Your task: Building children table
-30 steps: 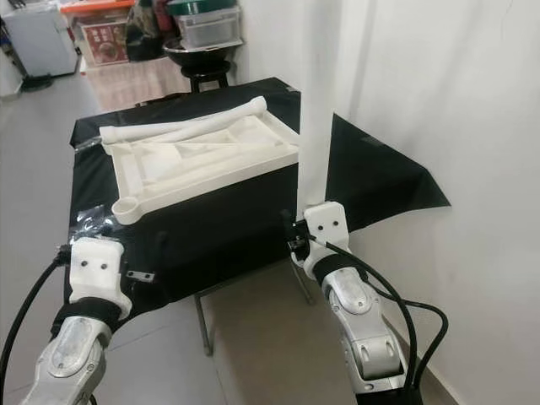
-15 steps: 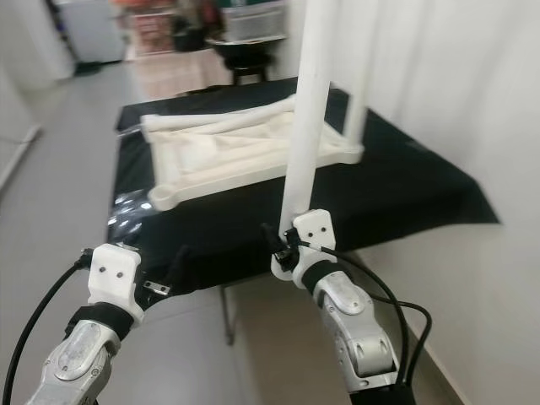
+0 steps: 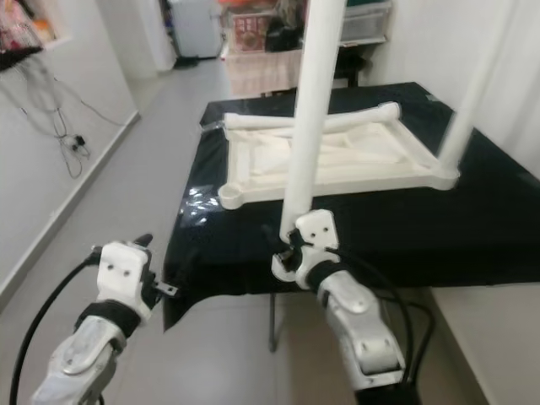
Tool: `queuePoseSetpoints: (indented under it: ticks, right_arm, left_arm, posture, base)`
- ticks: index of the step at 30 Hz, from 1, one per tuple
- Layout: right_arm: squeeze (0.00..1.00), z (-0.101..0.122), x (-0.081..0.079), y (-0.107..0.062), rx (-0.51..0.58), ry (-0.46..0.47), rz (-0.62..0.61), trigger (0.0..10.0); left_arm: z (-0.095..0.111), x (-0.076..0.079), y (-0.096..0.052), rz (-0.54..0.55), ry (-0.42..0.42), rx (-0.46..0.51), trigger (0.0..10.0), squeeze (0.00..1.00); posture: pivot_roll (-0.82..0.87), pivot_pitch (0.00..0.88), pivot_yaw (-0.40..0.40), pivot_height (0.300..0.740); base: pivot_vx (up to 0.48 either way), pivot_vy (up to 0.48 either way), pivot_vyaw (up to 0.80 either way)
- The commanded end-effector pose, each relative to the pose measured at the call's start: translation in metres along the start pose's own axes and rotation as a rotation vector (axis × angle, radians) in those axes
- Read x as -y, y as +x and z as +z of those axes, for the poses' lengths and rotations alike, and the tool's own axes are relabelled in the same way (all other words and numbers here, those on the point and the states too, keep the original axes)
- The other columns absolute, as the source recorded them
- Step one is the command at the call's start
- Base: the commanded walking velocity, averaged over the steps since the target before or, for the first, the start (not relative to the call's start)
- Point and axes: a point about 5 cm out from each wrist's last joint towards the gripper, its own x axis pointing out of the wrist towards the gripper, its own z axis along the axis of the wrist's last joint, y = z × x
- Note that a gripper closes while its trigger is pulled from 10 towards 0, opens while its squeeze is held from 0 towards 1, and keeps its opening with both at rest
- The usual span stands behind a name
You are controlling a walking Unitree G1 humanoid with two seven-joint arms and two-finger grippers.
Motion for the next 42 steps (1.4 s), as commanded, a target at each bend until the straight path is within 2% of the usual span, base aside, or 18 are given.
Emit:
queuePoseSetpoints:
  ticks: [1, 5, 10, 22, 23, 25, 26, 27, 31, 32, 33, 36, 37, 38, 40, 42]
  right_arm:
    - [0.00, 0.001, -0.005, 0.003, 0.007, 0.013, 0.030, 10.0]
    - [0.00, 0.002, -0.007, 0.004, 0.002, 0.015, 0.035, 10.0]
    - [0.00, 0.001, -0.007, 0.004, 0.012, 0.079, 0.061, 10.0]
    - [0.00, 0.006, -0.001, 0.004, 0.045, 0.105, 0.054, 10.0]
    - [0.00, 0.009, 0.000, 0.004, 0.065, 0.104, 0.054, 0.0]
    - [0.00, 0.014, 0.001, 0.004, 0.101, 0.118, 0.073, 0.0]
    - [0.00, 0.017, 0.002, 0.006, 0.106, 0.096, 0.083, 0.0]
    - [0.00, 0.022, 0.002, 0.008, 0.115, 0.089, 0.122, 10.0]
    - [0.00, 0.025, 0.001, 0.009, 0.118, 0.084, 0.148, 10.0]
    - [0.00, 0.030, -0.002, 0.008, 0.103, 0.049, 0.268, 10.0]
    - [0.00, 0.031, -0.003, 0.007, 0.099, 0.039, 0.307, 10.0]
    - [0.00, 0.031, -0.003, 0.007, 0.099, 0.039, 0.307, 10.0]
    - [0.00, 0.034, -0.003, 0.004, 0.099, 0.036, 0.382, 10.0]
    - [0.00, 0.034, -0.003, 0.004, 0.099, 0.036, 0.382, 10.0]
    - [0.00, 0.041, -0.001, 0.001, 0.093, 0.035, 0.515, 10.0]
    - [0.00, 0.044, 0.001, 0.004, 0.089, 0.038, 0.545, 10.0]
  left_arm:
    - [-0.001, -0.002, 0.001, -0.005, 0.005, -0.008, 10.0, 0.00]
    - [-0.001, -0.002, 0.001, -0.010, 0.010, -0.008, 10.0, 0.00]
    - [-0.001, 0.000, 0.002, -0.033, 0.008, -0.006, 10.0, 0.00]
    - [-0.001, 0.004, 0.001, -0.065, -0.003, -0.007, 10.0, 0.00]
    - [-0.001, 0.005, 0.001, -0.066, -0.005, -0.007, 10.0, 0.00]
    - [-0.001, 0.005, 0.001, -0.069, -0.007, -0.007, 10.0, 0.00]
    - [0.000, 0.006, 0.000, -0.077, -0.012, -0.005, 10.0, 0.00]
    - [0.000, 0.007, -0.003, -0.098, -0.017, -0.010, 10.0, 0.00]
    - [0.001, 0.008, -0.004, -0.114, -0.020, -0.014, 10.0, 0.00]
    - [0.000, 0.018, -0.014, -0.223, -0.047, -0.048, 10.0, 0.00]
    - [0.000, 0.022, -0.018, -0.270, -0.063, -0.061, 10.0, 0.00]
    - [0.000, 0.022, -0.018, -0.270, -0.063, -0.061, 10.0, 0.00]
    - [-0.001, 0.029, -0.027, -0.358, -0.092, -0.098, 10.0, 0.00]
    - [-0.001, 0.029, -0.027, -0.358, -0.092, -0.098, 10.0, 0.00]
    - [-0.002, 0.037, -0.043, -0.416, -0.117, -0.139, 10.0, 0.00]
    - [-0.001, 0.038, -0.047, -0.423, -0.110, -0.144, 10.0, 0.00]
  posture:
    - [-0.08, 0.000, 0.052, 0.740]
    - [-0.08, 0.000, 0.052, 0.740]
    - [-0.08, 0.000, 0.055, 0.740]
    - [-0.08, 0.000, 0.052, 0.740]
    - [-0.07, 0.000, 0.050, 0.740]
    - [-0.07, 0.000, 0.048, 0.740]
    - [-0.07, 0.000, 0.048, 0.740]
    - [-0.07, 0.000, 0.047, 0.740]
    - [-0.06, 0.000, 0.047, 0.740]
    - [-0.06, 0.000, 0.046, 0.740]
    - [-0.06, 0.000, 0.046, 0.740]
    - [-0.06, 0.000, 0.046, 0.740]
    - [-0.06, 0.000, 0.045, 0.740]
    - [-0.06, 0.000, 0.045, 0.740]
    - [-0.05, 0.000, 0.037, 0.740]
    - [-0.04, 0.001, 0.032, 0.740]
  base:
    - [0.337, 0.000, 0.80]
    - [0.339, 0.000, 0.40]
    - [0.338, 0.000, 0.00]
    - [0.337, 0.000, 0.00]
    - [0.330, 0.000, 0.00]
    - [0.328, 0.000, 0.00]
    - [0.000, 0.000, 0.00]
    - [0.000, 0.000, 0.00]
    - [0.000, 0.000, 0.00]
    - [0.000, 0.000, 0.80]
    - [0.000, 0.000, 0.80]
    - [0.000, 0.000, 0.80]
    - [0.000, 0.000, 0.80]
    - [0.000, 0.000, 0.80]
    - [0.000, 0.000, 0.80]
    - [0.000, 0.000, 0.80]
